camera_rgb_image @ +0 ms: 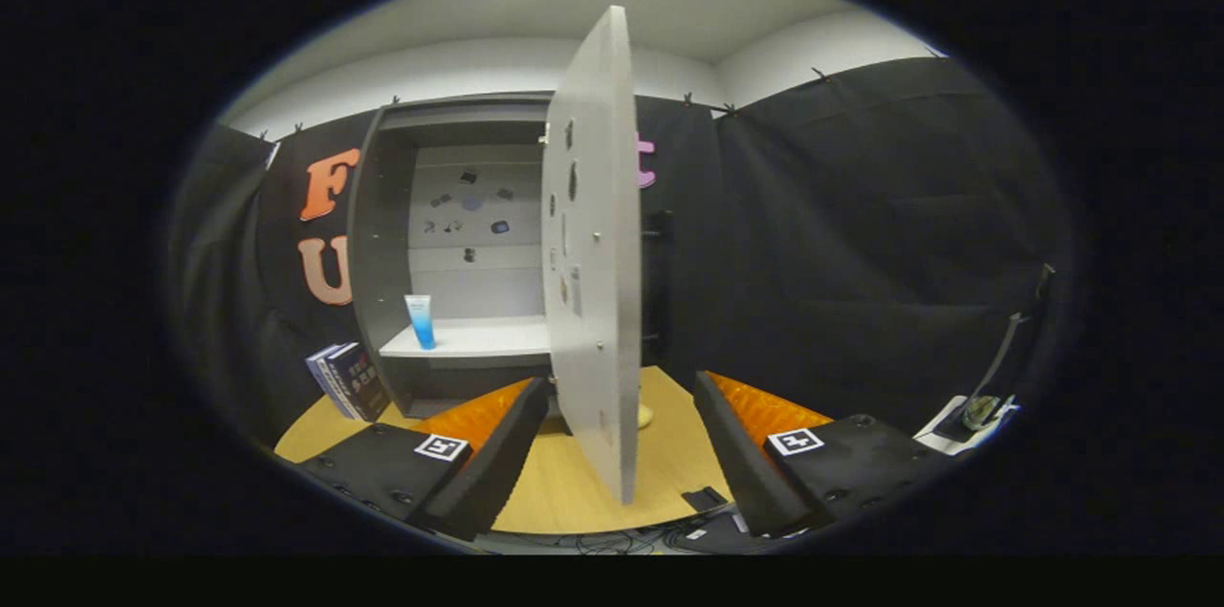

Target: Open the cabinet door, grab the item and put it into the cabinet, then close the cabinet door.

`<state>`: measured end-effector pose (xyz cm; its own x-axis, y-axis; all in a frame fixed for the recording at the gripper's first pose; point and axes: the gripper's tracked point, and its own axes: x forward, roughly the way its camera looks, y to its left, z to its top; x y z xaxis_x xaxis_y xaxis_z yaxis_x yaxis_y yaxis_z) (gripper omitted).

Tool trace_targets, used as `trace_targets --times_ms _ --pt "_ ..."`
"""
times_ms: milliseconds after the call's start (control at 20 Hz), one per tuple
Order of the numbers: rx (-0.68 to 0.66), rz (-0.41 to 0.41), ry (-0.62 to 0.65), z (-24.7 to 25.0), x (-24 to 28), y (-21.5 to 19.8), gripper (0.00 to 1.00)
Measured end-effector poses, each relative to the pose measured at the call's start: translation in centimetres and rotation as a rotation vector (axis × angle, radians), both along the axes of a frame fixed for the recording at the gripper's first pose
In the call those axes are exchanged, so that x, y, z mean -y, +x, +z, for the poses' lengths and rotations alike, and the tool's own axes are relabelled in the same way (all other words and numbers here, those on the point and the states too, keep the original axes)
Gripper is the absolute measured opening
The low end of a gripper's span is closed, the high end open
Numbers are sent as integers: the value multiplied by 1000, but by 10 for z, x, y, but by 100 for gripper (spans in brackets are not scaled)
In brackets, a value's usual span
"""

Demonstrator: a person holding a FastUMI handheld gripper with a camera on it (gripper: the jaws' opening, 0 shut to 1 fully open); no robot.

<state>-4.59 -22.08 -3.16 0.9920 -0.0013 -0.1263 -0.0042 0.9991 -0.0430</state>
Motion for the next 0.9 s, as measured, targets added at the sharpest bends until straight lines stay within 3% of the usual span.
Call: trace_targets --times_ms 350,900 --pt "-21 -166 17 -31 80 36 96" --pt "-22 -83 40 -49 41 52 94"
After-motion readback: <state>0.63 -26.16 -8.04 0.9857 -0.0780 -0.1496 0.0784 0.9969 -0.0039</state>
